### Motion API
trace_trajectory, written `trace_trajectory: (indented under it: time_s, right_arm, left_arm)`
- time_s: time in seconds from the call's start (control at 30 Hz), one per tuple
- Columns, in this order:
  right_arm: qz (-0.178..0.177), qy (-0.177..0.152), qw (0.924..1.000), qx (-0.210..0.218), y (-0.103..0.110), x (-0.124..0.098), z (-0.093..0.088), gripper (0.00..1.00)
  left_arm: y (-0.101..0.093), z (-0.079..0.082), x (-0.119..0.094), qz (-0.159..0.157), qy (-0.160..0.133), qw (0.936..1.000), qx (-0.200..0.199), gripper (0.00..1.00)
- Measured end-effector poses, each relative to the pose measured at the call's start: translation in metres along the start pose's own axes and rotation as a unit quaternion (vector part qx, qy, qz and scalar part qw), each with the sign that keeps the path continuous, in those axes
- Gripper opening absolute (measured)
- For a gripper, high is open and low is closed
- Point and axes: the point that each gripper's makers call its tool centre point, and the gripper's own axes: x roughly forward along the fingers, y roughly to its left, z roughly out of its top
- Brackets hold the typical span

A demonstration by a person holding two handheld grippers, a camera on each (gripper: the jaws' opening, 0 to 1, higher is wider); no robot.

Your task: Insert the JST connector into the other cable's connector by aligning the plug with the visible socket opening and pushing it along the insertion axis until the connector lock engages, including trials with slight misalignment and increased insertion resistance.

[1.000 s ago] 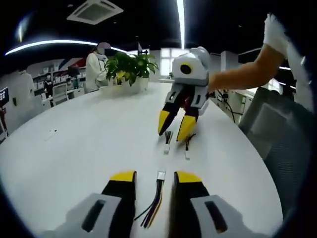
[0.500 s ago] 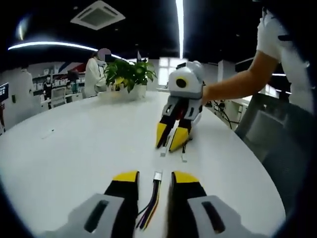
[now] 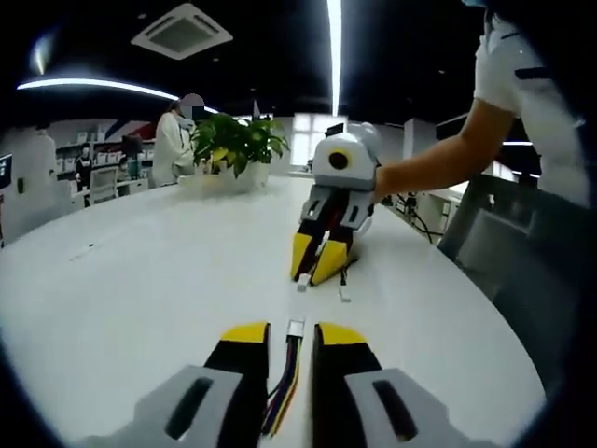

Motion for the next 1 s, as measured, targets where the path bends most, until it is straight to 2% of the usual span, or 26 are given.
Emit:
trace_trajectory:
  time_s: [0.3, 0.63, 1.0]
  right_arm:
    - [0.007, -0.006, 0.9999, -0.007, -0.0027, -0.0014, -0.0005, 0.05]
    - [0.021, -0.007, 0.9997, -0.012, -0.0011, -0.0013, 0.0010, 0.05]
    - [0.038, -0.007, 0.9992, -0.013, 0.0053, -0.0024, 0.0058, 0.04]
  left_arm:
    - [-0.0009, -0.0024, 0.0004, -0.008, 0.004, 0.9998, 0.018, 0.08]
    - [-0.0020, -0.0019, 0.0002, -0.015, -0.001, 0.9998, 0.015, 0.01]
    - [-0.0070, -0.0010, 0.0008, -0.029, 0.000, 0.9994, 0.020, 0.00]
